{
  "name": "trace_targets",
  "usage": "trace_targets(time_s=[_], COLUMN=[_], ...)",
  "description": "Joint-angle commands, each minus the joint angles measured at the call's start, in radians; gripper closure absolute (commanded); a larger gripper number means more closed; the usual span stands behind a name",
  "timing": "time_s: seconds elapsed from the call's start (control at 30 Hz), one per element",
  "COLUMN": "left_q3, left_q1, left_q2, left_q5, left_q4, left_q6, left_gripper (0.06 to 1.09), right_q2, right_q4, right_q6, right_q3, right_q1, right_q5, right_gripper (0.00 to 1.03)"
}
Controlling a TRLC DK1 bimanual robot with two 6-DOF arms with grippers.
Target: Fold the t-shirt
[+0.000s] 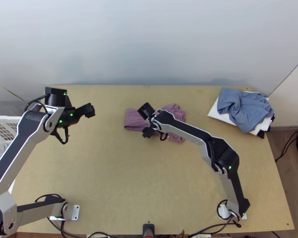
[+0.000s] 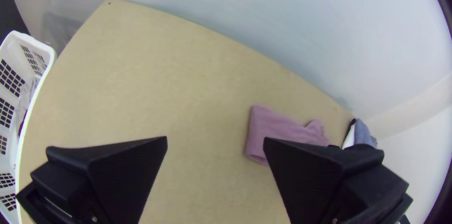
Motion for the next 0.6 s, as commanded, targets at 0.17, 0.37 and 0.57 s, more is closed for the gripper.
trace_targets(time_s=[0.17,0.37,0.57], left_q3=[-0.011,-0.012,-0.009], left_q1=[0.014,0.014,0.012], left_q2=[-0.009,-0.010,-0.015], left_q5=[0.000,0.002,0.002], left_q4=[-0.001,0.002,0.006], left_q6=[0.003,0.000,-0.003], left_gripper=[0.10,0.10,0.10], right_q2=[0.013,-0.081,-0.191], right_q4=[0.032,0.027,0.018], right_q6=[-0.016,0.056,0.226], right_q3=[0.023,0.011,0.075], right_q1=[-0.010,-0.014,-0.068], right_q5=[-0.004,-0.004,-0.004], right_gripper=[0.96,1.00,1.00])
